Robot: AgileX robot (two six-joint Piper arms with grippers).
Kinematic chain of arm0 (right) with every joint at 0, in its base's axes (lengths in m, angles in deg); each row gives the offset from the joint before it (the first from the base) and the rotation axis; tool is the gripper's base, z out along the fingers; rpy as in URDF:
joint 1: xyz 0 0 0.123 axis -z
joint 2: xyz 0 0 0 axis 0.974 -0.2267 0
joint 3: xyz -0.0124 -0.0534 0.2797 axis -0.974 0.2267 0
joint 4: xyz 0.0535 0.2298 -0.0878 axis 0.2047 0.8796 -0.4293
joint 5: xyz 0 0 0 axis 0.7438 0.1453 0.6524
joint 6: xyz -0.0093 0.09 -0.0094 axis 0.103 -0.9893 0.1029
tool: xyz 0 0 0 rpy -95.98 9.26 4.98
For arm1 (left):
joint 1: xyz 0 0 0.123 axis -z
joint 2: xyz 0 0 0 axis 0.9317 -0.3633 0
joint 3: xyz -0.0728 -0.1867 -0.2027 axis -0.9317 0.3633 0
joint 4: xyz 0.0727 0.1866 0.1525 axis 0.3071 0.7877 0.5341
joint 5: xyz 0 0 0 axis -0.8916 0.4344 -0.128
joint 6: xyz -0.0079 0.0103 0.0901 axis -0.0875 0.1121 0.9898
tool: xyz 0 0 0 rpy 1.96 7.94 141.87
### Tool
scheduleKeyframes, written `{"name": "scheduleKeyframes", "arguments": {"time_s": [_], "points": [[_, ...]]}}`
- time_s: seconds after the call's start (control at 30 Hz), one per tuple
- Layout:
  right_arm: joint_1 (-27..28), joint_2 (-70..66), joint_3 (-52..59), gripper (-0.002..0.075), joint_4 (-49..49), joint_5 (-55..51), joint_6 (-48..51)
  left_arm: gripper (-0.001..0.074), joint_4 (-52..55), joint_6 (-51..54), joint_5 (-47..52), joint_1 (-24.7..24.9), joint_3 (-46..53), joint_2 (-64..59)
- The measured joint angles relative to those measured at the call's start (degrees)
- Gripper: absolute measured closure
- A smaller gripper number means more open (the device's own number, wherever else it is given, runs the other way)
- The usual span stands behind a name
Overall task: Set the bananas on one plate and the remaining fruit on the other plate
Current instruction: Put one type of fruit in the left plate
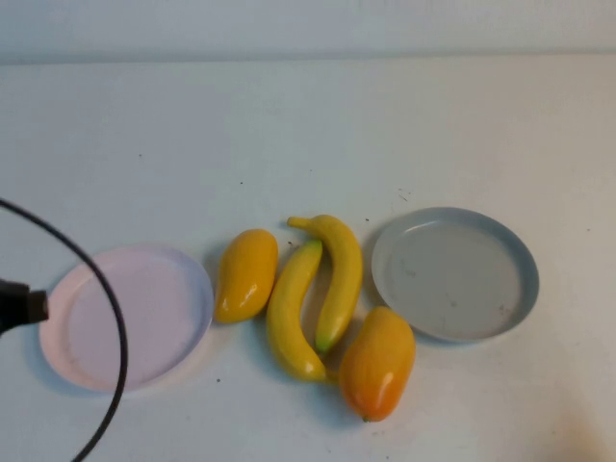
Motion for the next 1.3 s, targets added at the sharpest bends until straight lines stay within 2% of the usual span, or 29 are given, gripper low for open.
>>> {"name": "scheduleKeyframes", "arguments": {"time_s": [0.1,0.27,0.47,0.67,0.83,0.9,1.0,1.17,1.23,1.3], "points": [[0.0,0.0,0.0,0.0741,0.0,0.0,0.0,0.0737,-0.6,2.6,0.0,2.1,-5.1,-9.2],[0.0,0.0,0.0,0.0741,0.0,0.0,0.0,0.0737,-0.6,2.8,1.7,9.1,-15.9,-23.9],[0.0,0.0,0.0,0.0741,0.0,0.0,0.0,0.0737,-0.5,1.3,10.4,16.2,-30.8,-42.0],[0.0,0.0,0.0,0.0741,0.0,0.0,0.0,0.0737,3.8,0.1,15.9,22.9,-41.9,-52.7],[0.0,0.0,0.0,0.0741,0.0,0.0,0.0,0.0727,7.7,-0.3,16.9,24.2,-45.7,-55.4],[0.0,0.0,0.0,0.0741,0.0,0.0,0.0,0.068,9.0,-0.3,16.9,24.2,-45.8,-55.5],[0.0,0.0,0.0,0.0742,0.0,0.0,0.0,0.0529,11.0,-0.3,17.3,24.2,-46.0,-56.2],[0.0,0.0,0.0,0.0741,0.0,0.0,0.0,0.0161,11.6,-0.7,15.9,24.2,-46.1,-58.6],[0.0,0.0,0.0,0.0741,0.0,0.0,0.0,0.0092,11.6,-1.9,14.5,24.2,-46.1,-59.4],[0.0,0.0,0.0,0.0741,0.0,0.0,0.0,0.0069,11.6,-3.1,13.5,24.2,-46.1,-60.1]]}}
